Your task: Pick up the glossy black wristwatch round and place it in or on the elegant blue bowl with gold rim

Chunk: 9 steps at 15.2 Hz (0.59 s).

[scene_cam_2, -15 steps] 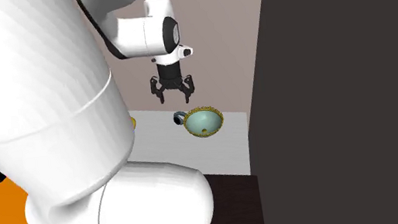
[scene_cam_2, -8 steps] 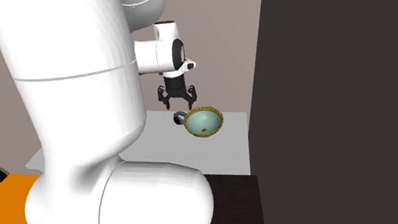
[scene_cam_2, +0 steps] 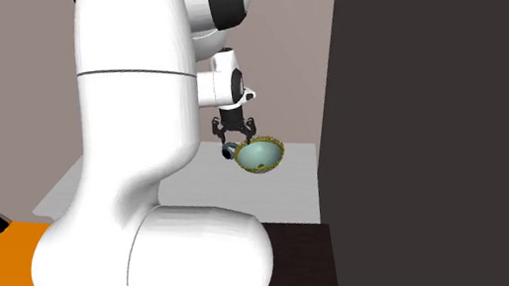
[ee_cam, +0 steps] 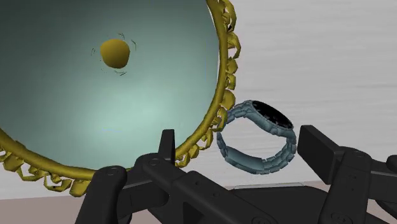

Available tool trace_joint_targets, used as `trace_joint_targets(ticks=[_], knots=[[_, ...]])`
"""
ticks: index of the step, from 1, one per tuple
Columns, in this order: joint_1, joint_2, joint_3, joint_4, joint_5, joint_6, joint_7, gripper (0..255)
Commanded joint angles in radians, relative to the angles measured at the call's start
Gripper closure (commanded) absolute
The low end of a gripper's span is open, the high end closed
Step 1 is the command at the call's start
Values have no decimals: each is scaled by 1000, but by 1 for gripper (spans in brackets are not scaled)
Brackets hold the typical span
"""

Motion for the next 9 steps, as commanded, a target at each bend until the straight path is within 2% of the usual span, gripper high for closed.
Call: trace_joint_targets(ticks=[1,9], knots=[[6,80,-6,78,-2,9,9,0],[12,193,-14,138,-7,64,14,0]])
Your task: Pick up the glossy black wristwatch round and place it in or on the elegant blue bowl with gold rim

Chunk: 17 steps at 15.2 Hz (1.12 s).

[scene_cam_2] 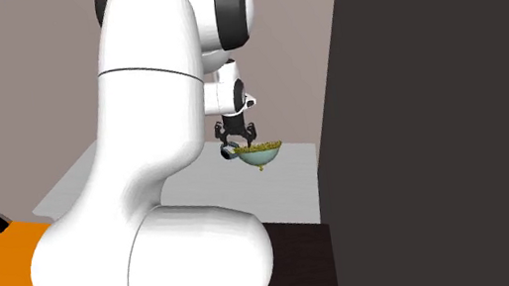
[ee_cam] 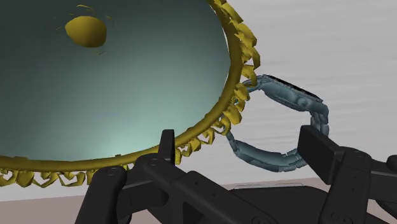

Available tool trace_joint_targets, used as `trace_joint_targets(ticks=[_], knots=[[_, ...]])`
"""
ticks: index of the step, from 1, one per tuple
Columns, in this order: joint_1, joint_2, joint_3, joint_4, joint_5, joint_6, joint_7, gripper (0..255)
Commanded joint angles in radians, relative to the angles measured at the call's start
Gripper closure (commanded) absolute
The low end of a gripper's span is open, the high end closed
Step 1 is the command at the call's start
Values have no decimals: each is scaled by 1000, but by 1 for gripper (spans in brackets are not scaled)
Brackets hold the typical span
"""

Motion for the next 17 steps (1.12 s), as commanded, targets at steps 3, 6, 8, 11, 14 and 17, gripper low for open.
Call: trace_joint_targets(ticks=[3,6,8,11,14,17], knots=[[-15,49,8,11,-22,15,4,0],[-25,49,17,11,-36,15,13,0],[-32,50,23,11,-45,14,19,0],[-41,26,26,-2,-43,4,10,255],[-39,39,25,13,-43,2,11,255],[-49,43,25,11,-43,9,1,255]])
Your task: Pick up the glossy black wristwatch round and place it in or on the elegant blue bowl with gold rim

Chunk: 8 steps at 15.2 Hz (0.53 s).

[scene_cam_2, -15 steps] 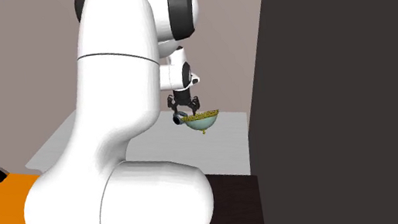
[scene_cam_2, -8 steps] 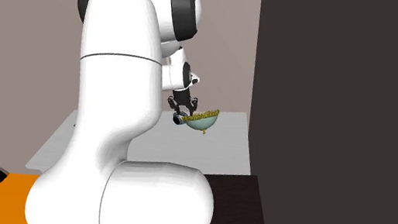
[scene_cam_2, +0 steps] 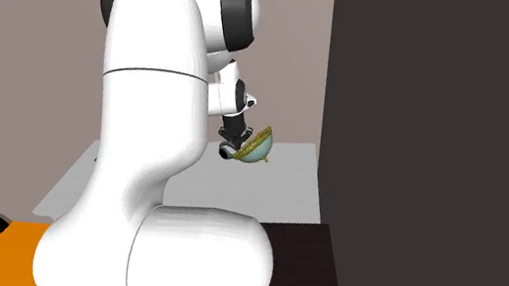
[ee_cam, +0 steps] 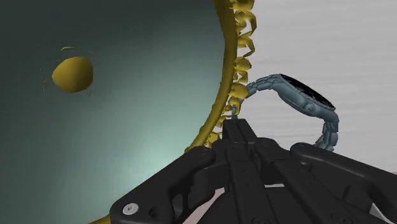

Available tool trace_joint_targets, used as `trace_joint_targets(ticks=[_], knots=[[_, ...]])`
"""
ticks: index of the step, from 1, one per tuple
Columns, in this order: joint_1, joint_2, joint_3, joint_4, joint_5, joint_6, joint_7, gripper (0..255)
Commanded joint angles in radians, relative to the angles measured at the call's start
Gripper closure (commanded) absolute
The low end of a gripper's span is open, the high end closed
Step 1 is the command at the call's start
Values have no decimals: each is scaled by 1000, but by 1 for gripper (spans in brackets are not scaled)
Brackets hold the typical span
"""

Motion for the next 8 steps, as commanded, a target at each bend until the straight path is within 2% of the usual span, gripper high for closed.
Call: trace_joint_targets(ticks=[1,2,5,8], knots=[[0,0,0,0,0,0,0,255],[0,0,0,0,0,0,0,0],[238,-27,-152,-34,-109,60,254,0],[488,-4,-314,-15,-216,55,513,0]])
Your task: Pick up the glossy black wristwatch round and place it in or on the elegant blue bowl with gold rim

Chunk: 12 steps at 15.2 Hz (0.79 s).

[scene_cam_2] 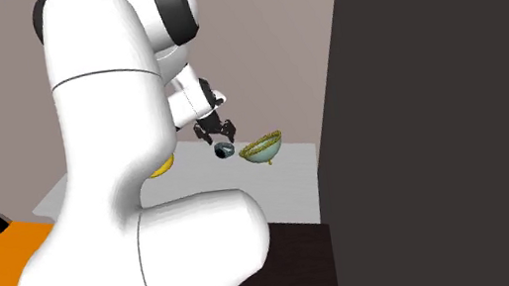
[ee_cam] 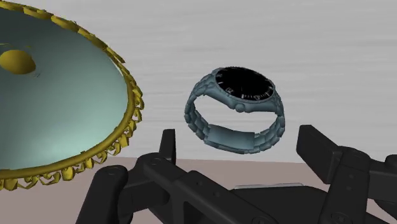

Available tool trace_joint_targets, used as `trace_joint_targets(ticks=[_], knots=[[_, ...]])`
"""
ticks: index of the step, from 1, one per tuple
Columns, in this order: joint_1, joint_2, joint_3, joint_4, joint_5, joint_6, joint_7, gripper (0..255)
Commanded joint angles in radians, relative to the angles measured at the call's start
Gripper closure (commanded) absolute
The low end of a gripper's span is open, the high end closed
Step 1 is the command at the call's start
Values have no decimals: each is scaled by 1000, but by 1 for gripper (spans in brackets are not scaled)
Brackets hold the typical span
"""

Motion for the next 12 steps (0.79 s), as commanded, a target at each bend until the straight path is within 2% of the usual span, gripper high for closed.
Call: trace_joint_targets(ticks=[1,8,12], knots=[[133,13,-86,9,-57,-7,146,0],[110,104,-83,58,-53,38,144,0],[108,112,-83,63,-52,42,144,0]])
